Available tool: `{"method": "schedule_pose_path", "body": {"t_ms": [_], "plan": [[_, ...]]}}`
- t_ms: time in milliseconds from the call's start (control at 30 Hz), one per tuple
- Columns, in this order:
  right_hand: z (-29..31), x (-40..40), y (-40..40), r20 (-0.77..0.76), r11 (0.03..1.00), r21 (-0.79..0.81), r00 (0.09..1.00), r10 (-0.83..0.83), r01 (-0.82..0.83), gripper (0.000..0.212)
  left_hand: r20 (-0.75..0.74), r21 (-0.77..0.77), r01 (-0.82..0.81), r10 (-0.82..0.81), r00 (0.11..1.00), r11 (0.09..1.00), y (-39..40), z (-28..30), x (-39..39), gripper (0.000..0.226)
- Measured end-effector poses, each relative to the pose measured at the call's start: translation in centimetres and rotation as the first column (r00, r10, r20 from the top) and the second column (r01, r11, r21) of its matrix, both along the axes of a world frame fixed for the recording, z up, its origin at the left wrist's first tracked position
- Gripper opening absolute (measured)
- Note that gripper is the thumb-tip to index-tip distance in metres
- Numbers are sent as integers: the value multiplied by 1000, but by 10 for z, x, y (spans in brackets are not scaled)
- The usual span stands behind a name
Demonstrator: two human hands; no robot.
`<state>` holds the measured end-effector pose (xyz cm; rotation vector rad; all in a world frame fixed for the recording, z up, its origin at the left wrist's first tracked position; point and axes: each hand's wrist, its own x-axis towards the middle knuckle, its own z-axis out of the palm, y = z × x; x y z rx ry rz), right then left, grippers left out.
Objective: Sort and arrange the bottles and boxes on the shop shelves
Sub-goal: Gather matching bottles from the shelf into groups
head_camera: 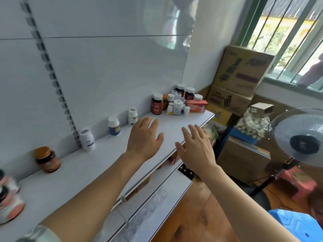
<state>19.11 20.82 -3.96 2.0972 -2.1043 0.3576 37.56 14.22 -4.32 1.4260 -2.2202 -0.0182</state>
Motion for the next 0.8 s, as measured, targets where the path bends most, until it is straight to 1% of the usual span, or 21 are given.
{"method": "schedule_pose_path", "body": {"t_ms": [67,267,367,500,600,700,800], "plan": [[-3,-21,-22,5,1000,16,1000,8,-8,64,2,15,-4,4,1000,1000,-24,-1,-21,53],[-18,-90,-109,45,997,-28,997,69,-68,61,19,69,-55,54,998,996,-92,-14,-79,55],[-28,-128,-156,57,988,-17,987,152,-151,61,-14,130,-119,122,992,984,-125,-22,-114,54],[-32,-170,-213,16,965,-6,965,261,-261,58,-29,198,-209,219,975,958,-153,-31,-150,52],[-33,-184,-254,11,947,-14,947,322,-322,54,-21,243,-270,283,959,932,-172,-37,-163,51],[-40,-184,-290,42,916,-26,915,401,-400,52,-19,273,-313,330,944,910,-195,-44,-168,51],[-49,-183,-323,29,891,-23,891,454,-453,49,-17,295,-321,341,940,900,-221,-54,-173,50]]}}
